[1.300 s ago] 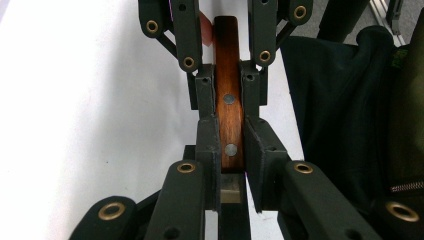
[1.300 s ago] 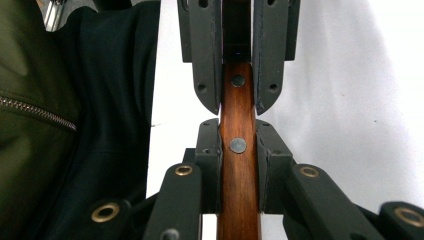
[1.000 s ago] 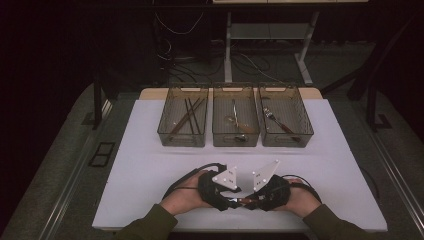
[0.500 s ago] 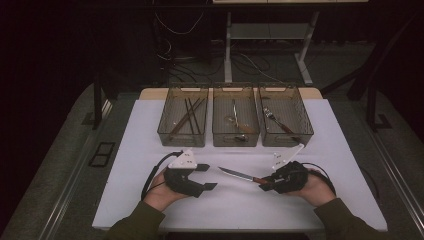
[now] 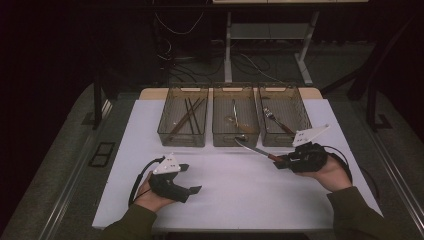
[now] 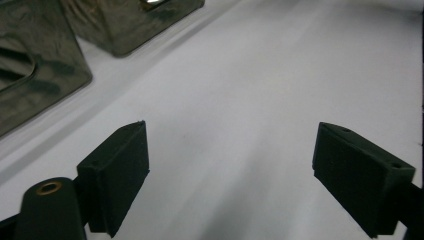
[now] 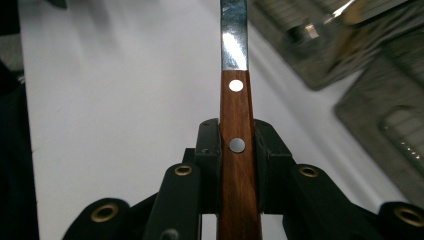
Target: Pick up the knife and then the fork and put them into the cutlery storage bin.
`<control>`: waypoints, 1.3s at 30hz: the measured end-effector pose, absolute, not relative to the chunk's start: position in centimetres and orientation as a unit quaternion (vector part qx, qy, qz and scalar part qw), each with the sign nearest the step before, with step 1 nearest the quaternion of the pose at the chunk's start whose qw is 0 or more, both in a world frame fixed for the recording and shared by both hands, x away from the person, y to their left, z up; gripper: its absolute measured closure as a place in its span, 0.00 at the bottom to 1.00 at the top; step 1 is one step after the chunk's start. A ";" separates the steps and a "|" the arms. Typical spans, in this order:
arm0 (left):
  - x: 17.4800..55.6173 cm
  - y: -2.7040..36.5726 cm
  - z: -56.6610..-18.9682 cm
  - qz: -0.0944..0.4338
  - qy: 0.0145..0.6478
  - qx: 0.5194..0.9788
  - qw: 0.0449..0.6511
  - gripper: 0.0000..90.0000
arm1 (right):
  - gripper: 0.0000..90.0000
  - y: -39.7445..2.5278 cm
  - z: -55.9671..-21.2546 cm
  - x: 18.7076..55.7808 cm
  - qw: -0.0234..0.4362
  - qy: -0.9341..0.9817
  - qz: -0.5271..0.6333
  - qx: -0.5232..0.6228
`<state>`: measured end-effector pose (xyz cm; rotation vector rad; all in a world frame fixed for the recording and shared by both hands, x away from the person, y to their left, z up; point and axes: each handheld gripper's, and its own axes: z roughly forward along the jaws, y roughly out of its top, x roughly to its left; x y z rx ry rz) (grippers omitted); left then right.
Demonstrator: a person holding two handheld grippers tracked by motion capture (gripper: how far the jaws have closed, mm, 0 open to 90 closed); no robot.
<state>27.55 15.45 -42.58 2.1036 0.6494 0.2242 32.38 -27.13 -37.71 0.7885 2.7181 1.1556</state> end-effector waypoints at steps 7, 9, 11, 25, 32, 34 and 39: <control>27.2 16.0 -43.1 0.098 0.278 0.847 0.441 0.09 | 0.84 -28.9 -36.2 33.8 0.067 0.870 0.393 0.292; 27.2 16.0 -43.2 0.102 0.278 0.848 0.440 0.06 | 0.84 -29.3 -35.9 34.3 0.072 0.866 0.393 0.299; 27.2 15.9 -43.2 0.108 0.281 0.848 0.436 0.03 | 0.84 -29.7 -35.5 34.7 0.078 0.864 0.391 0.308; 27.2 15.7 -43.4 0.114 0.281 0.850 0.430 0.00 | 0.84 -31.9 -33.8 39.2 0.116 0.830 0.377 0.395; 27.2 15.7 -43.4 0.110 0.274 0.853 0.430 0.00 | 0.84 -32.5 -34.4 41.5 0.130 0.818 0.355 0.434; 27.2 15.6 -43.4 0.109 0.275 0.852 0.432 0.00 | 0.84 -32.6 -34.7 42.2 0.128 0.814 0.349 0.446; 27.2 15.5 -43.5 0.107 0.271 0.854 0.432 0.00 | 0.84 -32.5 -35.6 43.7 0.125 0.811 0.328 0.468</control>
